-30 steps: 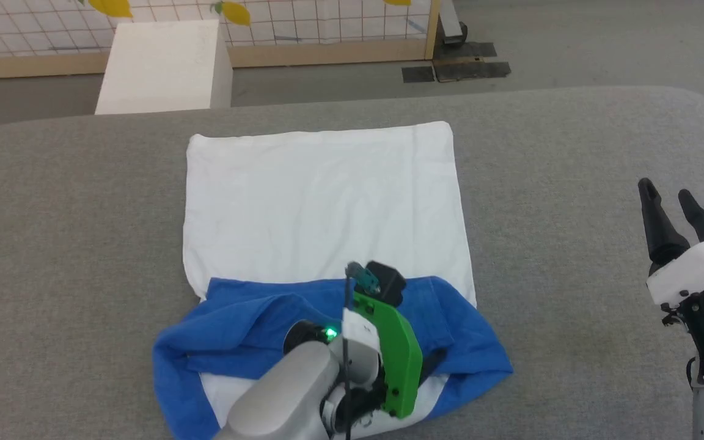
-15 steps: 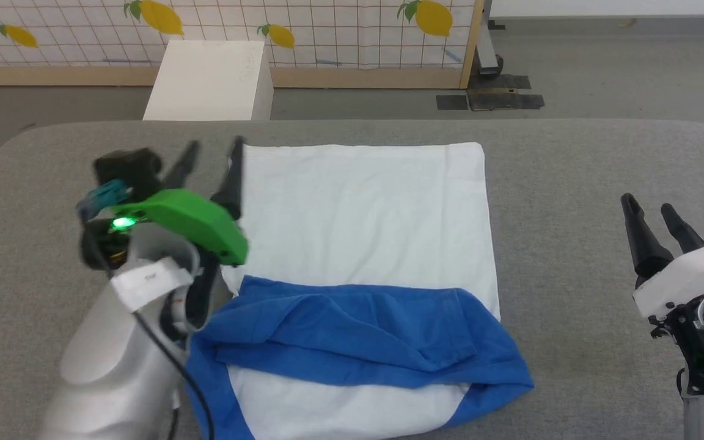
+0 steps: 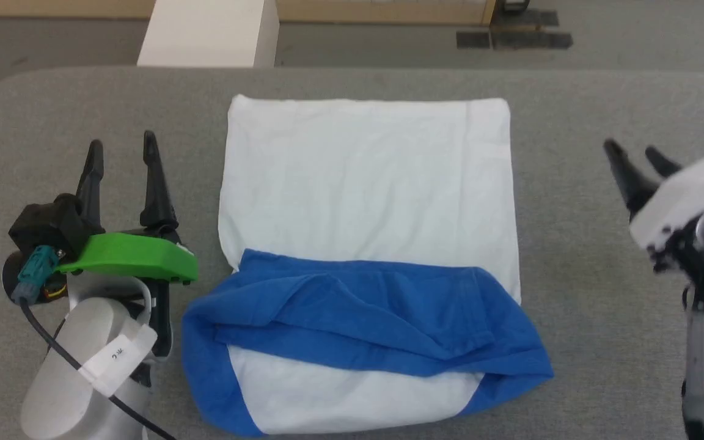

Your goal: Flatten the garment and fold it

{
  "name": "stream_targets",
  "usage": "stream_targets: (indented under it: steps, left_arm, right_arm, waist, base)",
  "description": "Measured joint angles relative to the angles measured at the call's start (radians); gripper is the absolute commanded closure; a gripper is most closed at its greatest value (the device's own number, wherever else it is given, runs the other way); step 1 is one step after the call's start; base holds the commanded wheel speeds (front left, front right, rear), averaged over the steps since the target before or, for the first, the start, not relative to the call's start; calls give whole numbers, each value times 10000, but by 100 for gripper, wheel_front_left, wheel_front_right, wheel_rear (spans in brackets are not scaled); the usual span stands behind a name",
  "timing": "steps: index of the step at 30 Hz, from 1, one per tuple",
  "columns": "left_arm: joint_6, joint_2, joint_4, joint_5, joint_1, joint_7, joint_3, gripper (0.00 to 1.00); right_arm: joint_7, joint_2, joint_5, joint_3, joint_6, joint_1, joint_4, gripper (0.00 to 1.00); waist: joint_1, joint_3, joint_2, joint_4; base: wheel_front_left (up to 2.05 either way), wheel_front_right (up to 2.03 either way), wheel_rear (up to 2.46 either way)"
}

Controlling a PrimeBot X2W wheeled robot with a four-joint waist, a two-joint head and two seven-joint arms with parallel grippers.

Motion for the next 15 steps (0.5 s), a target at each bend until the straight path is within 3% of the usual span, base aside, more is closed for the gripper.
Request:
stream_targets:
  steps: [9,15]
  left_arm:
    - [2,-648,-1058,458,-277,-29,242,0]
    - [-134,-1181,-1379,913,-517,-27,453,0]
  right_arm:
    - [2031,-1093,-1933,874,0,-3666,1871,0]
    - [2959,-1315,-2851,1636,0,-5280,3060,0]
  waist:
    - [1,1623,0,466]
    - [3,2725,0,1011]
  base:
    - [0,0,0]
    - [0,0,0]
